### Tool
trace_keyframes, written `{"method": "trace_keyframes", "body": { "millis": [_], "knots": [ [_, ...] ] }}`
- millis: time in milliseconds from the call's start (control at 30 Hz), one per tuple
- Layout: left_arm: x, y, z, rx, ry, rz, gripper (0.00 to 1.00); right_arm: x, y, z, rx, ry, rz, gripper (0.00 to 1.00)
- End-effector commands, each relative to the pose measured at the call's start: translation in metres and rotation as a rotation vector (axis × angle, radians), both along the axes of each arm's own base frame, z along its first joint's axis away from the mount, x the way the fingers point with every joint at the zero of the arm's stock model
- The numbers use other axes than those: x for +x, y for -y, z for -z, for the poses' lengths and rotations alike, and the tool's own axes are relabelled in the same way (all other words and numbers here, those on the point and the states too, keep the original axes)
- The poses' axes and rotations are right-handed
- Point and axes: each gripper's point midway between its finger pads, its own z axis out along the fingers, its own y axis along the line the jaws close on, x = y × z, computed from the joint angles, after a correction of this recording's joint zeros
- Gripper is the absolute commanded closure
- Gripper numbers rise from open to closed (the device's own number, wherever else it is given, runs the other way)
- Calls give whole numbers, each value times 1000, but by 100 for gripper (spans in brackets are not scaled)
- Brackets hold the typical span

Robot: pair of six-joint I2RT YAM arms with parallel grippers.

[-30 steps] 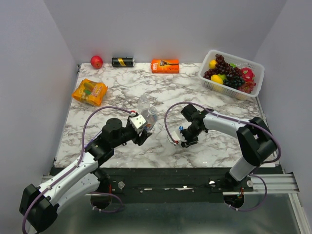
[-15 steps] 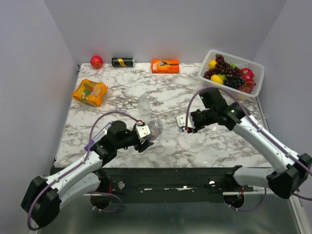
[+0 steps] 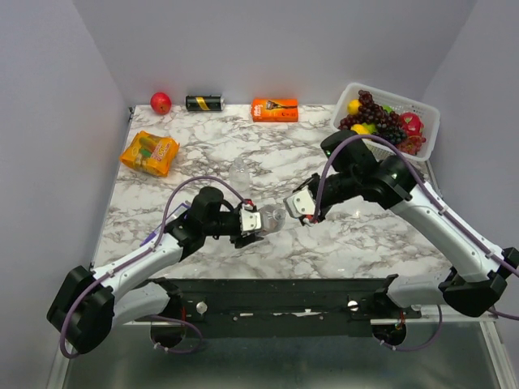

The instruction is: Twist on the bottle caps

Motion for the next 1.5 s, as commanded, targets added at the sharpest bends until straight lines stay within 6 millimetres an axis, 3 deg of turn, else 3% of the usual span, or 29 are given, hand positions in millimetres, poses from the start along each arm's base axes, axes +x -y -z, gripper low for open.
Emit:
{"method": "trace_keyframes", "body": {
  "millis": [0, 467, 833, 1067, 1267, 1467],
  "knots": [
    [-7, 6, -12, -12, 37, 78, 100, -18, 4, 12, -67, -12, -91, 76],
    [7, 14, -25, -27, 68, 60, 100, -31, -15, 17, -57, -15, -160, 75],
    [3, 8, -37, -84, 178, 57, 100, -22, -20, 26, -79, -37, -102, 75],
    [1, 10, -42, -95, 175, 62, 100, -12, -26, 21, -46, -20, -57, 76],
    [3, 13, -39, -78, 136, 56, 100, -26, -26, 17, -51, -26, -114, 75],
    [6, 15, -38, -62, 122, 55, 100, -32, -25, 26, -88, 1, -125, 76]
  ]
}}
